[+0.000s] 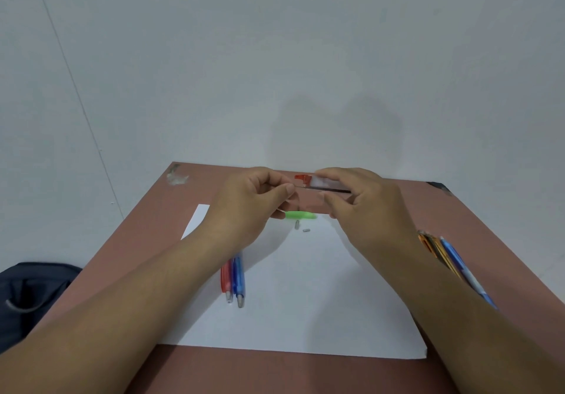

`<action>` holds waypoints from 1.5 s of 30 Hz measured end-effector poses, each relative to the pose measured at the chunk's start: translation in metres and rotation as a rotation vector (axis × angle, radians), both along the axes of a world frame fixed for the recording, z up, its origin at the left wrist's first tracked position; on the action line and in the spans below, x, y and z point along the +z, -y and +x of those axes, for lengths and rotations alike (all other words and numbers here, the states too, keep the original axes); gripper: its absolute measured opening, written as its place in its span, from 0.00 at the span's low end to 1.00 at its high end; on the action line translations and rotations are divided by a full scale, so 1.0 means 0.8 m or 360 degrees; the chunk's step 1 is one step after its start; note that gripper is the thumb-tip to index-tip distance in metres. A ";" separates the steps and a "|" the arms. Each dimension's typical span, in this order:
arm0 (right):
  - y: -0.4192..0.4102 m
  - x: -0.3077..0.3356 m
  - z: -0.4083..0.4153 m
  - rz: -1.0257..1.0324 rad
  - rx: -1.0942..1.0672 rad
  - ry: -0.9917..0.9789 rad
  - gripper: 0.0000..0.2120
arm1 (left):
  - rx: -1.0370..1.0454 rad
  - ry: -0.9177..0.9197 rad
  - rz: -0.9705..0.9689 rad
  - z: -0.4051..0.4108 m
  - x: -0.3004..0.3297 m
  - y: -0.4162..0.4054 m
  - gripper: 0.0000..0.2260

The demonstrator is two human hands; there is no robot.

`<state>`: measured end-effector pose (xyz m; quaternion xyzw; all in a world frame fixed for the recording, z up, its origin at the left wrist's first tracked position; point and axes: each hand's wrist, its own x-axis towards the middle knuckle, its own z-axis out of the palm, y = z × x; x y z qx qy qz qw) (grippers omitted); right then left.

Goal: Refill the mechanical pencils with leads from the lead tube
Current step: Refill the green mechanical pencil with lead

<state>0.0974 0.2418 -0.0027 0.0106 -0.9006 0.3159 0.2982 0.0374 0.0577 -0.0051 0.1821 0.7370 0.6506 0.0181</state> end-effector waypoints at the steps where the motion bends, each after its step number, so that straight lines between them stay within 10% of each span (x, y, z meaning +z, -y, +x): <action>1: 0.000 0.000 0.001 -0.0014 -0.0011 -0.0001 0.16 | 0.0017 -0.0027 -0.0013 0.000 0.000 0.000 0.06; 45: 0.006 0.012 0.013 -0.0202 0.0004 0.0280 0.13 | 0.0117 -0.0362 -0.0113 0.001 0.000 0.008 0.07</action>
